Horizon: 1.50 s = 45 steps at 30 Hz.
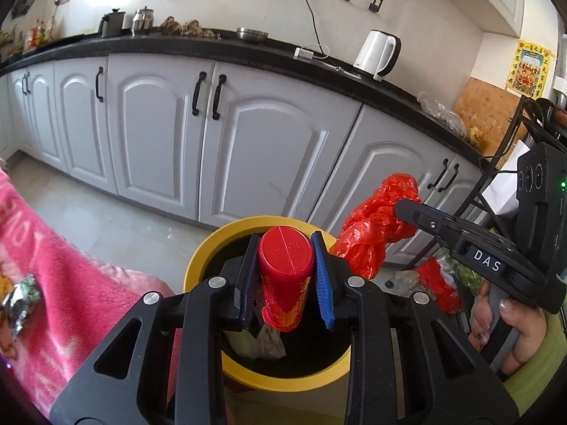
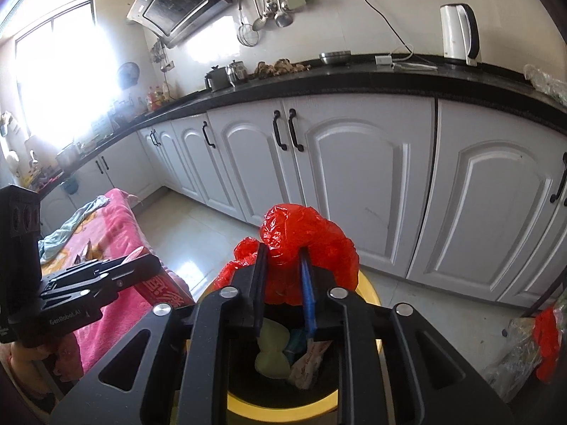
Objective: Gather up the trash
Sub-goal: 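Open both tools over the bin to drop the cylinder and bag, then move both empty tools back over the blanket toward the snacks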
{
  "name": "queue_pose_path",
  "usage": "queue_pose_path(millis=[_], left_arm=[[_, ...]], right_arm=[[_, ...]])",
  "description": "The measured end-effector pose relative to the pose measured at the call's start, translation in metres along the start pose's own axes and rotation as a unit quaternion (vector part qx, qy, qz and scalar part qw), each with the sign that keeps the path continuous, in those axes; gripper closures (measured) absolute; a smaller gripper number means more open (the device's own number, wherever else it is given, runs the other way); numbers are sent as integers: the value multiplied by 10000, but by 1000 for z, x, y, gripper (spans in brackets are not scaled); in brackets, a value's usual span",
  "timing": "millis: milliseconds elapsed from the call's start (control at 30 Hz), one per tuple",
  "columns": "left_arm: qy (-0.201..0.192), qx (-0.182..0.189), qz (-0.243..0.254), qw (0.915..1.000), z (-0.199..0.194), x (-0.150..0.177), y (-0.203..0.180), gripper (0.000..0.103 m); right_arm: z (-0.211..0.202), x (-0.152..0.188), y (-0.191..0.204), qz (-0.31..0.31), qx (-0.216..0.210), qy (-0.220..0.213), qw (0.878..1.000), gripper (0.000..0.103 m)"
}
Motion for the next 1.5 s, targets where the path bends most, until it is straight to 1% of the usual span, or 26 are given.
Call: queue_pose_path(millis=[33, 67, 100, 167, 233, 300, 333, 400, 433, 500, 567, 767, 967, 1167, 1500], left_arm=[[35, 10, -24, 10000, 2, 1, 1, 81], [62, -1, -71, 10000, 4, 3, 3, 78], [95, -4, -144, 9999, 6, 4, 7, 64], [139, -4, -238, 9996, 7, 6, 13, 53], [127, -53, -259, 9996, 6, 7, 18, 51], [122, -75, -321, 9994, 2, 8, 23, 41], [103, -102, -339, 9993, 0, 8, 25, 38], [11, -227, -342, 9992, -9, 8, 31, 26], [-24, -286, -354, 9990, -12, 8, 35, 24], [-86, -393, -452, 9982, -22, 8, 44, 16], [-171, -514, -558, 9970, -33, 7, 55, 11], [-382, -879, -775, 9924, -64, 8, 86, 11], [-563, -1139, -940, 9874, -91, 9, 110, 11], [-756, -1414, -939, 9826, -116, 14, 125, 11], [-963, -1772, -1121, 9730, -153, 24, 157, 11]], right_arm=[[2, 2, -1, 41, 2, 26, 10000, 81], [4, 2, -3, 61, 6, 50, 10000, 77], [5, 4, -4, 81, 25, 70, 9999, 69], [5, 5, -7, 138, 42, 61, 9999, 62], [6, 5, -7, 194, 12, 70, 9998, 60], [5, 6, -5, 182, 12, 74, 9998, 55], [5, 6, -4, 181, 2, 65, 9998, 54], [4, 6, 0, 141, -41, 65, 9999, 50], [3, 6, 3, 103, -43, 57, 9999, 50], [2, 5, 9, 55, -92, 37, 9999, 47], [2, 4, 16, -11, -124, 24, 9999, 45], [0, 2, 39, -226, -260, -9, 9994, 38], [-2, 2, 66, -488, -446, -14, 9978, 34], [-2, 5, 99, -803, -651, 31, 9946, 33], [2, 13, 149, -1268, -934, 154, 9874, 28]])
Point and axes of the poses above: each gripper's, at about its wrist camera, not at the fingertips, and z roughly the way its jaws point, y to its left, x to its underside, the point moved 5 cm from there along z, roughly the way its jaws point, and after that the axes turned 10 degrees about -x, right-handed, at the moved point
